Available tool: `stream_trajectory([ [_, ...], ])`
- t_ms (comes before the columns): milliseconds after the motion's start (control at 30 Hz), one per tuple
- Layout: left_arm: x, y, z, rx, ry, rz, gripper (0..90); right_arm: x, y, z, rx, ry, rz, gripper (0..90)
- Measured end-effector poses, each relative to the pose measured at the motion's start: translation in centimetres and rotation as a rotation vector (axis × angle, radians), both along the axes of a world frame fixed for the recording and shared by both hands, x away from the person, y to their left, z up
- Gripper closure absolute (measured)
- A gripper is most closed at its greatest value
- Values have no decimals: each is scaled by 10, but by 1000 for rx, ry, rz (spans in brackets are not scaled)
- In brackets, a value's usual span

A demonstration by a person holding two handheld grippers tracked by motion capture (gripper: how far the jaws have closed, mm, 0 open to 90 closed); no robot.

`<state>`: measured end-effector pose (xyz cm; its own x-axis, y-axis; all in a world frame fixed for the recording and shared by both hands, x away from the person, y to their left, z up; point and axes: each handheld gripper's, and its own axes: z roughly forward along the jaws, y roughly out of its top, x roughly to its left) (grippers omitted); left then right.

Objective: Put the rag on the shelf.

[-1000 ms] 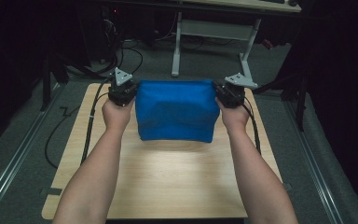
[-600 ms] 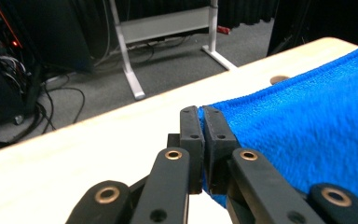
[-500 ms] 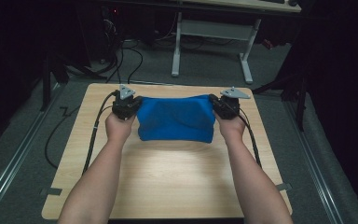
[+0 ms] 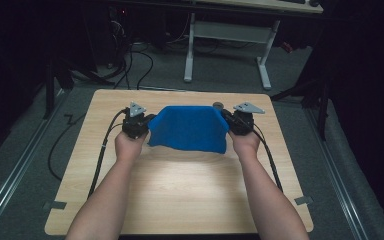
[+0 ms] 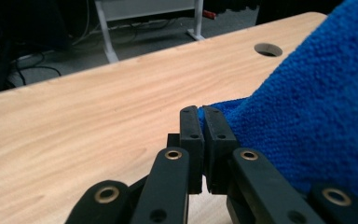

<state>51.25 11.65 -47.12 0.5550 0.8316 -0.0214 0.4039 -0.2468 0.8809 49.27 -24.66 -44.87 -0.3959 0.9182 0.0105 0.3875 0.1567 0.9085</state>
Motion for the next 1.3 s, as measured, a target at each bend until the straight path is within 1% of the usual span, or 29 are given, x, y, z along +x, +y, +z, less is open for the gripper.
stream_trajectory([
  [33,-1,0,-4,-3,13,-1,878,0,0,-2,-1,7,0,877],
  [100,-1,0,-8,5,26,-8,878,-1,-1,-6,1,11,-1,877],
  [133,-1,0,-8,5,26,-8,877,-1,-2,-8,2,18,-2,877],
  [167,-2,0,-10,7,30,-11,878,-1,-2,-10,0,26,-2,877],
  [300,-4,1,-15,-5,35,-15,877,-2,-1,-13,-5,34,5,877],
  [467,-8,0,-21,-5,44,-22,877,-3,0,-16,-5,42,4,877],
  [500,-10,-1,-23,-3,48,-24,877,-3,0,-19,-11,44,6,876],
  [533,-10,-1,-23,-3,48,-24,877,-3,0,-19,-11,44,6,876],
  [567,-11,-1,-27,-6,52,-23,877,-4,-1,-23,-7,47,2,876],
  [667,-12,-1,-29,-5,59,-20,876,-5,-3,-29,-5,74,-6,876],
  [700,-12,0,-32,1,69,-19,876,-4,-4,-31,-5,84,-7,875],
  [767,-13,1,-33,7,73,-20,875,-4,-4,-33,-6,87,-9,874],
  [800,-14,1,-34,-1,67,-18,873,-4,-5,-34,-3,91,-8,869],
  [867,-14,2,-33,-5,69,-16,862,-4,-5,-34,-3,90,-8,860],
  [967,-15,3,-32,-11,65,-7,816,-5,-4,-31,6,89,-11,804],
  [1033,-16,3,-31,-11,60,0,804,-5,-5,-31,6,88,-14,791],
  [1067,-16,4,-30,-11,61,2,766,-6,-6,-29,6,88,-20,771],
  [1133,-17,5,-30,-11,64,5,736,-7,-7,-28,6,87,-27,762],
  [1167,-18,7,-29,-15,64,17,725,-7,-8,-27,9,86,-27,757],
  [1200,-18,7,-29,-17,63,19,715,-8,-9,-26,9,82,-27,750],
  [1267,-19,8,-29,-21,65,21,712,-8,-9,-25,10,81,-28,744],
  [1300,-19,9,-29,-19,65,25,689,-9,-11,-21,6,76,-28,723],
])
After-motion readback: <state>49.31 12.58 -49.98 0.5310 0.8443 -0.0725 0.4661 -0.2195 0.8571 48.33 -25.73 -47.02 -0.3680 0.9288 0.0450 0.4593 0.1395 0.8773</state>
